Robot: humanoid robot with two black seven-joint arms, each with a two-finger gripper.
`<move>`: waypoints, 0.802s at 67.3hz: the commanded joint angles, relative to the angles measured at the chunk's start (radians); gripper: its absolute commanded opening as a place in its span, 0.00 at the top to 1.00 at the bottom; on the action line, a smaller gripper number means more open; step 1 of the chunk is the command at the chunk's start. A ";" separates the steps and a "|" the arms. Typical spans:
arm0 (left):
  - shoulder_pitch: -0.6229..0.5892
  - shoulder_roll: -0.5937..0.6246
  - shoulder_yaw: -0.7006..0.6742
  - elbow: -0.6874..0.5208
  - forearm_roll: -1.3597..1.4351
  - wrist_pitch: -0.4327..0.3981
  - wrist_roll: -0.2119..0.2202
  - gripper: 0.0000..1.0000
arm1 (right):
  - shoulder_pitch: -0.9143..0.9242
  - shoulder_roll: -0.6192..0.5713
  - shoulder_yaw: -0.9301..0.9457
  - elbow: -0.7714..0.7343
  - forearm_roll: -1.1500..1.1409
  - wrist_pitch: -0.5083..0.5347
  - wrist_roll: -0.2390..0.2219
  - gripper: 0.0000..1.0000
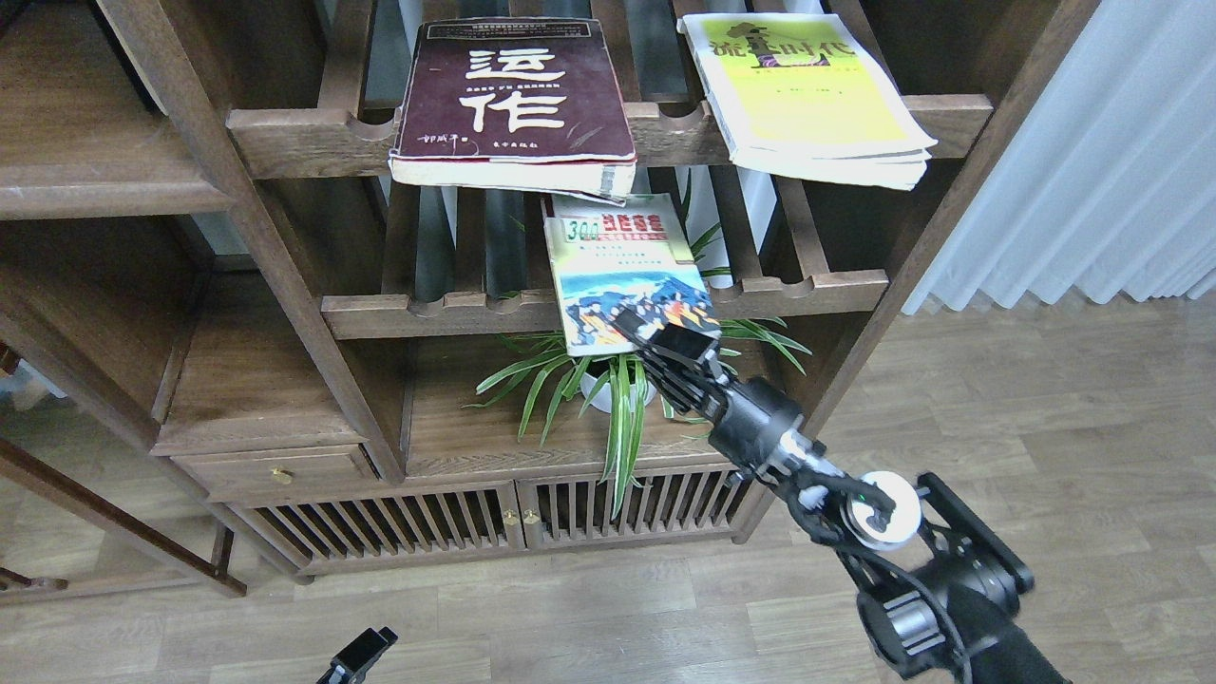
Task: Organize books on shelf
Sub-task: 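Grasp the colorful paperback with the right gripper and pull it off the shelf, then lower the paperback and pass it from the right gripper to the left gripper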
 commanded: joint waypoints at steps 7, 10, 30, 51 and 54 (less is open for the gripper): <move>-0.027 0.001 -0.002 -0.144 -0.089 0.000 0.000 0.00 | -0.086 0.008 -0.021 -0.010 0.002 0.002 0.000 0.97; -0.033 0.012 -0.011 -0.190 -0.116 0.000 0.000 0.00 | -0.086 0.015 -0.030 -0.018 0.002 0.002 0.000 0.97; -0.035 0.101 -0.065 -0.497 -0.219 0.000 0.002 0.00 | -0.053 0.074 -0.088 -0.093 -0.010 0.002 0.000 0.97; -0.030 0.094 -0.051 -0.597 -0.219 0.000 -0.003 0.00 | -0.037 0.100 -0.125 -0.095 -0.045 0.002 0.000 0.97; -0.030 0.091 -0.051 -0.597 -0.219 0.000 -0.001 0.00 | -0.037 0.100 -0.127 -0.095 -0.047 0.002 0.000 0.97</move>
